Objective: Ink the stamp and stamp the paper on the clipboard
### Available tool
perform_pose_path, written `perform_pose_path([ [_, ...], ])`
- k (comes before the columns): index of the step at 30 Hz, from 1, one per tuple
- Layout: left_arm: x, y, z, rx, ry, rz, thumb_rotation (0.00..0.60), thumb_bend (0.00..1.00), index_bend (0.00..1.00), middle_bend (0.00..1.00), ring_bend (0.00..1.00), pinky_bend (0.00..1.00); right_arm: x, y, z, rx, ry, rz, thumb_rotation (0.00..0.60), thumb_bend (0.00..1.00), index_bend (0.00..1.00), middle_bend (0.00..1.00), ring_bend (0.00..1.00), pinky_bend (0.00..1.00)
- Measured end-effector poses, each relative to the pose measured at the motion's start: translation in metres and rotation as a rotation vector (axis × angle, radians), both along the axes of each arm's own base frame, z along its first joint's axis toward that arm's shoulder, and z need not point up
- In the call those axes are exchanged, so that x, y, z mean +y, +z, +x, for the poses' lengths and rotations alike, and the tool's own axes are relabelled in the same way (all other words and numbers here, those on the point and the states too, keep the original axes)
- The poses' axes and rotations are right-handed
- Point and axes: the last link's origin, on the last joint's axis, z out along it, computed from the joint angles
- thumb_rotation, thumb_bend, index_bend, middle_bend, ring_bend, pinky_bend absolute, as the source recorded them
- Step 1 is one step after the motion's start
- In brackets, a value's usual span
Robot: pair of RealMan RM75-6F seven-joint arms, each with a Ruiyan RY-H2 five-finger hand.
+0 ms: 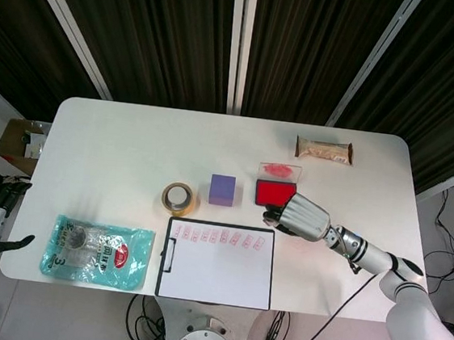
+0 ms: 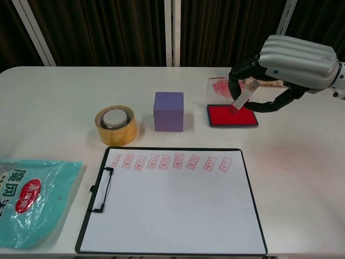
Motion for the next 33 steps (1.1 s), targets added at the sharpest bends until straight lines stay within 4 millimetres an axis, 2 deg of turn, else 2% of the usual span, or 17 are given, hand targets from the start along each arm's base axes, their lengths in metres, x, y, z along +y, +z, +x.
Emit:
perform_pose_path([
  [6,-0.001,-0.003,0.001,-0.007,-0.008,-0.01,0.6,0.0,0.14,0.15,0.12,0.24,0.006,0.022,-0.037,0.056,-0.127,-0.056,0.6,0.44,1.0,0.87,0.96,1.0],
  [10,-0.002,-0.004,0.0,-0.009,-0.007,-0.013,0.6,0.0,0.14,0.15,0.12,0.24,0.019,0.026,-0.064,0.102,-0.237,-0.052,0.6,0.44,1.0,0.87,0.96,1.0],
  [14,-0.003,-0.006,0.0,-0.014,-0.008,-0.016,0.6,0.0,0.14,0.15,0.12,0.24,0.035,0.022,-0.084,0.15,-0.316,-0.039,0.6,0.44,1.0,0.87,0.96,1.0],
  [20,-0.005,-0.006,-0.002,-0.017,-0.005,-0.017,0.6,0.0,0.14,0.15,0.12,0.24,0.049,0.011,-0.101,0.186,-0.392,-0.021,0.6,0.46,1.0,0.87,0.96,1.0],
  [33,-0.008,-0.005,-0.005,-0.021,0.002,-0.015,0.6,0.0,0.14,0.15,0.12,0.24,0.056,-0.013,-0.103,0.17,-0.437,0.012,0.6,0.48,1.0,0.87,0.96,1.0],
])
